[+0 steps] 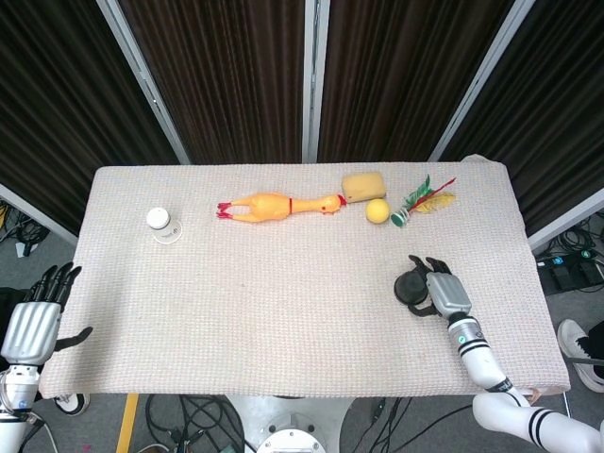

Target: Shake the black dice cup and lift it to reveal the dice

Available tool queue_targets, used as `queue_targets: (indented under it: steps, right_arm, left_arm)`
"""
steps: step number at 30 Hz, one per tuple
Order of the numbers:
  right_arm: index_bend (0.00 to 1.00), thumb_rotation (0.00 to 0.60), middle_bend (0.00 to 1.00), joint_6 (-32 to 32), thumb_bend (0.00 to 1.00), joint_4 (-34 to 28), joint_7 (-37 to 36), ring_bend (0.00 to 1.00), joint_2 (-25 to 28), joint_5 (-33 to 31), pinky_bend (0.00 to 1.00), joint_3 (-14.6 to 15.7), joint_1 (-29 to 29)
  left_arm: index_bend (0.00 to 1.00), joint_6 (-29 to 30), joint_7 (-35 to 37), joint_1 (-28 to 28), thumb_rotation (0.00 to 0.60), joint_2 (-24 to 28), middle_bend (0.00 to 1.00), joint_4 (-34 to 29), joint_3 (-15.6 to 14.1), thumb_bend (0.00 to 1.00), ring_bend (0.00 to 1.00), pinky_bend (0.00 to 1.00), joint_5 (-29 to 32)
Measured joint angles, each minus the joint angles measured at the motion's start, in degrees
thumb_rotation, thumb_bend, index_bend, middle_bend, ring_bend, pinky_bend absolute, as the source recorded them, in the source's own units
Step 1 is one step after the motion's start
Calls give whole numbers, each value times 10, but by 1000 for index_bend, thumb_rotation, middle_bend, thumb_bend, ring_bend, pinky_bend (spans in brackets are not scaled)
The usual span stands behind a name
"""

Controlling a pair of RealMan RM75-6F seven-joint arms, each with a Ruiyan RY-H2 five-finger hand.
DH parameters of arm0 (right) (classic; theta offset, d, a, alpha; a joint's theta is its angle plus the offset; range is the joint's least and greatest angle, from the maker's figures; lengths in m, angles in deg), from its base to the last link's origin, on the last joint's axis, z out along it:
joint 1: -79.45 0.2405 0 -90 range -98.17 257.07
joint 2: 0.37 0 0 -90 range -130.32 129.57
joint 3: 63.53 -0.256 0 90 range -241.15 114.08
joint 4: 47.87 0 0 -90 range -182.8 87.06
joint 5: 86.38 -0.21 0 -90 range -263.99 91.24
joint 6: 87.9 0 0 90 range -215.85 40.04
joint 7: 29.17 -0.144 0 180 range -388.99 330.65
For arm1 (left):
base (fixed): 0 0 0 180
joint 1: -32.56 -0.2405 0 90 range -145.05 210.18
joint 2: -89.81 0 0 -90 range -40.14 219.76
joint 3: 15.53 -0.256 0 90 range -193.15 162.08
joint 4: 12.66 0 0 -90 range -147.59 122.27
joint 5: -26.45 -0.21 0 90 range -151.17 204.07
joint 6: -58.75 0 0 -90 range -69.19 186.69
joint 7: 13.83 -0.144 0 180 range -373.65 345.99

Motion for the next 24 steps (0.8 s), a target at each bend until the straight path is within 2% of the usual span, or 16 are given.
queue_targets:
  steps: [13, 24]
  right_arm:
    - [284, 600, 356, -21, 170, 0, -8, 0, -2, 8, 0, -4, -4]
    - [319, 600, 387, -51, 175, -11, -36, 16, 10, 26, 0, -16, -8]
  left_arm:
    - [39, 3, 5, -3, 600, 2, 31, 1, -2, 133, 0, 181, -2]
    - [40, -1, -2, 1, 600, 4, 31, -6, -2, 132, 0, 181, -4]
